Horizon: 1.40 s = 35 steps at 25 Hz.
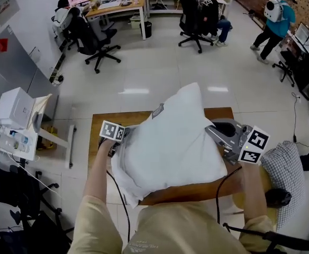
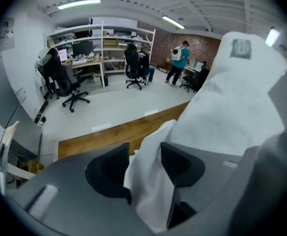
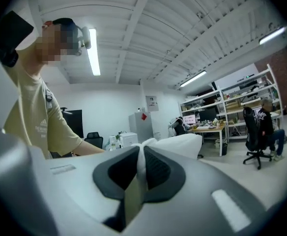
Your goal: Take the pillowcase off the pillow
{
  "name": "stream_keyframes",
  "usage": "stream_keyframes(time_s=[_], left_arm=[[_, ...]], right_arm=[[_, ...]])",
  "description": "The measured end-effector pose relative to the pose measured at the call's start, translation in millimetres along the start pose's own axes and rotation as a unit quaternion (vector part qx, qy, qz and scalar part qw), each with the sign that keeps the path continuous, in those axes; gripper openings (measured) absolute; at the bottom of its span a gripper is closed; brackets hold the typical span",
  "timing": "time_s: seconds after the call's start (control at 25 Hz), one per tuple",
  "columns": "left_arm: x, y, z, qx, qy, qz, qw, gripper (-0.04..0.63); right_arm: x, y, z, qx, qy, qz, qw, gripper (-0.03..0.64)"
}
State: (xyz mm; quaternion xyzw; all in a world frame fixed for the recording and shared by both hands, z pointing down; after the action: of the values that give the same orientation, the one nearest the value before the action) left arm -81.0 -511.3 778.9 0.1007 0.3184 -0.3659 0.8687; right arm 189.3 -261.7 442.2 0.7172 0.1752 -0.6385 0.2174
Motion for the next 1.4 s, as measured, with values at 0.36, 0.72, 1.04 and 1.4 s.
stream_keyframes(time_s=[0.36, 0.72, 1.04, 1.4], left_arm=[[-103, -145, 51, 0.105, -0.137, -0.074, 0.9821, 0.015], [-74, -91, 36, 0.11, -0.076, -0.031, 0.9905, 0.037], [-68, 40, -105, 0.01, 0.087, -0.079, 0.993, 0.247], [-182, 198, -103, 0.008, 0.071, -0.077, 0.9944, 0.352]], right_arm=[[39, -18, 60, -0.029, -0.014, 0.053, 0.998, 0.012], [33, -5, 1, -0.042, -0.035, 0.018, 0.998, 0.014], [0, 20, -24, -0.076, -0.032, 0.004, 0.997, 0.014], [-2, 12, -31, -0.047, -0.008, 0.015, 0.999, 0.014]])
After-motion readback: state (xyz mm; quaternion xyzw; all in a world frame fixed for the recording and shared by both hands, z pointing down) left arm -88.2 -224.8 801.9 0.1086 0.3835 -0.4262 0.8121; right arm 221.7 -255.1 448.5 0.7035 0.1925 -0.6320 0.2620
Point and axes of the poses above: the fingertips, and each gripper's own axes: z forward along the fingers, y to its right, x out of its top, the point moved 2 cm from there along -z, backward along the fingers, and after that the axes turned 4 degrees about x, right-handed, at the moved point
